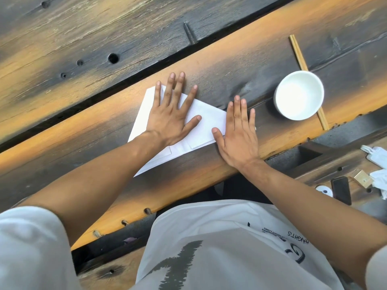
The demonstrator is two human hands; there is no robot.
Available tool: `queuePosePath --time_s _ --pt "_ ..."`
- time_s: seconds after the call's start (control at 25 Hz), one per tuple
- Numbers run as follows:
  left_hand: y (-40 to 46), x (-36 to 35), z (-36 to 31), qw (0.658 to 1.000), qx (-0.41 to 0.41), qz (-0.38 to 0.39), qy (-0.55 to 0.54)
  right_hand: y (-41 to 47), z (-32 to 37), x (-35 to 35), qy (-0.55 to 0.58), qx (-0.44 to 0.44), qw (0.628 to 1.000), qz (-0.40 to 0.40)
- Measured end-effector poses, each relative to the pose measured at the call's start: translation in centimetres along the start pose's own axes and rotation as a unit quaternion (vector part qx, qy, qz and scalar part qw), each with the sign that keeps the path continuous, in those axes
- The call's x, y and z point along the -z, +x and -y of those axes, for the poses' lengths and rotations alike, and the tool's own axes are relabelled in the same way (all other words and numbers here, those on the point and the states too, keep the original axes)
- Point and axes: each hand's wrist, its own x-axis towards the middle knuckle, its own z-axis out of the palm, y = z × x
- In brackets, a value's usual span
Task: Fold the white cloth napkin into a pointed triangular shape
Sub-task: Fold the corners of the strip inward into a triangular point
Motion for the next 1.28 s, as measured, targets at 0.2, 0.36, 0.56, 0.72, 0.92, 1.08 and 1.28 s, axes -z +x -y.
queuePosePath --time_s 0.2,0.36,0.56,0.72,0.92,1.08,1.28 --pt "0.1 -1.6 -0.2 0.999 0.026 0.036 0.013 0.1 -0.7 -1.6 -0.017 0.029 0.999 0.005" --pt "0.2 -0.4 -0.2 0.999 0.025 0.044 0.016 0.2 -0.3 -0.8 -0.020 0.019 1.000 0.010" --pt "0.0 -0.3 1.1 0.997 0.075 0.034 -0.006 1.6 0.6 -0.6 -0.032 0.097 0.995 -0.006" --pt "0.5 -1.0 1.9 0.994 0.090 0.053 -0.022 2.6 0.4 -2.0 -0.072 0.104 0.992 0.014" --pt "0.1 -0.2 1.1 0.997 0.073 0.020 -0.017 2.2 0.7 -1.2 -0.055 0.096 0.994 0.004" --pt "0.1 -1.2 -0.4 0.999 0.040 0.005 -0.005 2.8 0.8 -1.5 -0.046 0.102 0.994 -0.004" --pt "0.5 -1.6 -0.5 0.998 0.045 0.042 -0.004 3.0 0.6 -1.8 -0.046 0.101 0.994 0.007"
